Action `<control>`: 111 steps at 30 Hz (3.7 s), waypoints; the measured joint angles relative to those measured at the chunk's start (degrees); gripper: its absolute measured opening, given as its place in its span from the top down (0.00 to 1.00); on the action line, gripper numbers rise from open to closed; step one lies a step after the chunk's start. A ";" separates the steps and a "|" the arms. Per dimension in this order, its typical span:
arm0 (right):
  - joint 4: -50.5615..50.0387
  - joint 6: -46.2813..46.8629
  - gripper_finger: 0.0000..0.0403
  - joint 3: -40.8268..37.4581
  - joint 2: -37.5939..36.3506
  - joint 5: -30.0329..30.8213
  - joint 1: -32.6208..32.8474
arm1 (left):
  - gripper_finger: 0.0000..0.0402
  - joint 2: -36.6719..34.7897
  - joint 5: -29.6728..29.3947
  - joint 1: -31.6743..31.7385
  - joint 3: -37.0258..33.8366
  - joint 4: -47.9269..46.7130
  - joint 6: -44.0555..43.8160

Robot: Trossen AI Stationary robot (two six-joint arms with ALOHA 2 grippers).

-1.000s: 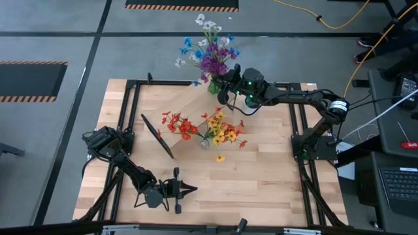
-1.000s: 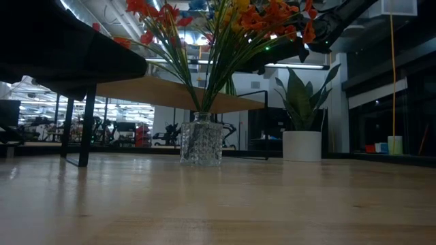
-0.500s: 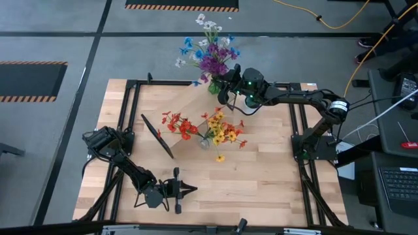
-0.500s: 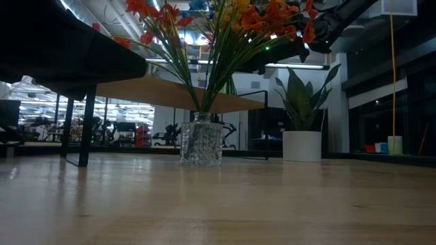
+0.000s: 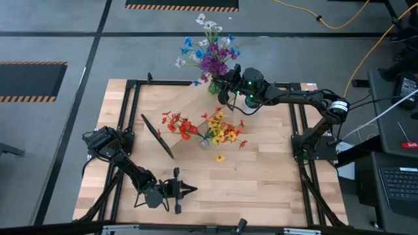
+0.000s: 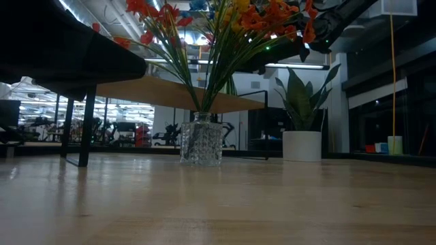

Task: Pick and place flowers into a vace then onto a shelf
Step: Put the green vase with flowers on the shelf, then put the transparent vase with flowers on the shelf

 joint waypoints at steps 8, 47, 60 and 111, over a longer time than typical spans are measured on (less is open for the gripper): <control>-0.05 -0.05 0.68 0.01 0.00 0.00 0.02 | 0.99 0.00 1.05 0.00 0.00 -0.01 -0.02; -7.86 -1.58 0.37 -0.10 -3.93 1.92 0.02 | 0.99 0.00 0.96 0.00 0.02 0.23 -0.02; -19.62 -1.59 0.37 -0.06 -11.35 5.87 0.00 | 0.99 -0.49 1.01 0.00 0.02 1.51 -0.02; 12.72 6.60 0.98 -28.19 -5.11 40.07 51.91 | 0.99 -34.45 4.20 -10.93 -7.22 -38.51 -1.57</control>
